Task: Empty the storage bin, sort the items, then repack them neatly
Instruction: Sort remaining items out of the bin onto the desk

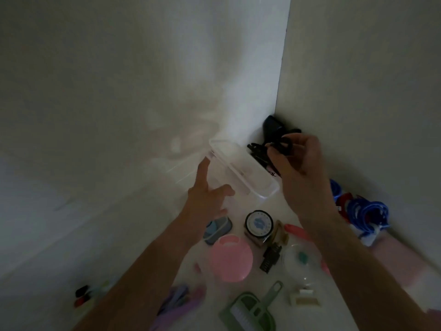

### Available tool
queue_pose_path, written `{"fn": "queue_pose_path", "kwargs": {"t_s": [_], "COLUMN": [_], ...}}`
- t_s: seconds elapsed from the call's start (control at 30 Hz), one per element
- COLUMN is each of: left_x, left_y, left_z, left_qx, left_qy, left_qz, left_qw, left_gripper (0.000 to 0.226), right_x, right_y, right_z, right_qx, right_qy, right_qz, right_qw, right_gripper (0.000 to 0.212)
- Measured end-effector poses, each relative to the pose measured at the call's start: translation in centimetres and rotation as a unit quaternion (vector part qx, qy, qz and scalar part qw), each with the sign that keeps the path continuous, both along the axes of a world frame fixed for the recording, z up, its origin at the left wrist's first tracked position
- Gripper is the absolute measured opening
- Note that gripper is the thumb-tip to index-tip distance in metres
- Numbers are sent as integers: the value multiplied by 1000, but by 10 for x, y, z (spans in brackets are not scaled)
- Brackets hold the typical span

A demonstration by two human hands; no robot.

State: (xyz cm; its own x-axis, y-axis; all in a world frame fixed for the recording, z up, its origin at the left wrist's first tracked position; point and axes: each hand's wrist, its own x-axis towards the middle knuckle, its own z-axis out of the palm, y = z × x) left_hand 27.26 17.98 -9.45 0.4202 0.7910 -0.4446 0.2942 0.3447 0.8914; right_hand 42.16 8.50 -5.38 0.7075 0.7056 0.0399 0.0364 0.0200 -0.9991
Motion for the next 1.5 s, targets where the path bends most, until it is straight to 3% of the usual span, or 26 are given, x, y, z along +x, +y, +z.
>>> {"fn": "queue_pose_path", "kwargs": {"t_s": [0.1, 0.2, 0.33, 0.47, 0.63, 0.73, 0.87, 1.07, 1.13, 1.2, 1.4, 1.5], "left_x": [-14, -26, -44, -65, -70, -64, -57, -60, -62, -65, -77, -80], "left_y": [-24, -48, -74, -98, -132, -147, -159, -158, -159, -161, -162, -149], "left_z": [10, 16, 20, 23, 25, 17, 6, -7, -11, -17, -12, -10], "left_qx": [4, -12, -24, -31, 7, 20, 57, 101, 122, 133, 160, 162], "left_qy": [-13, -35, -71, -83, -93, -102, -107, -90, -77, -74, -9, -5], "left_qz": [10, 22, 8, 10, 5, 43, 104, 146, 127, 114, 121, 146], "left_qw": [1000, 999, 997, 996, 996, 994, 987, 980, 981, 982, 980, 976], "left_gripper": [78, 80, 78, 80, 77, 74, 64, 53, 65, 72, 66, 63], "right_x": [-33, -68, -78, -60, -52, -74, -97, -105, -99, -87, -23, 5], "right_y": [-47, -86, -106, -110, -94, -90, -99, -113, -124, -138, -172, -168], "right_z": [35, 44, 38, 37, 14, 10, -4, -3, 5, 13, 51, 27], "right_qx": [42, -6, -44, 0, -168, -215, -274, -348, -312, -258, -132, -148], "right_qy": [92, 114, -12, -86, -195, -175, -245, -369, -345, -312, -223, -185], "right_qz": [72, 165, 200, 127, 13, 18, 41, 153, 203, 218, 159, 122], "right_qw": [992, 980, 979, 988, 966, 961, 929, 848, 862, 888, 953, 964], "right_gripper": [16, 11, 13, 18, 18, 21, 32, 39, 25, 32, 18, 16]}}
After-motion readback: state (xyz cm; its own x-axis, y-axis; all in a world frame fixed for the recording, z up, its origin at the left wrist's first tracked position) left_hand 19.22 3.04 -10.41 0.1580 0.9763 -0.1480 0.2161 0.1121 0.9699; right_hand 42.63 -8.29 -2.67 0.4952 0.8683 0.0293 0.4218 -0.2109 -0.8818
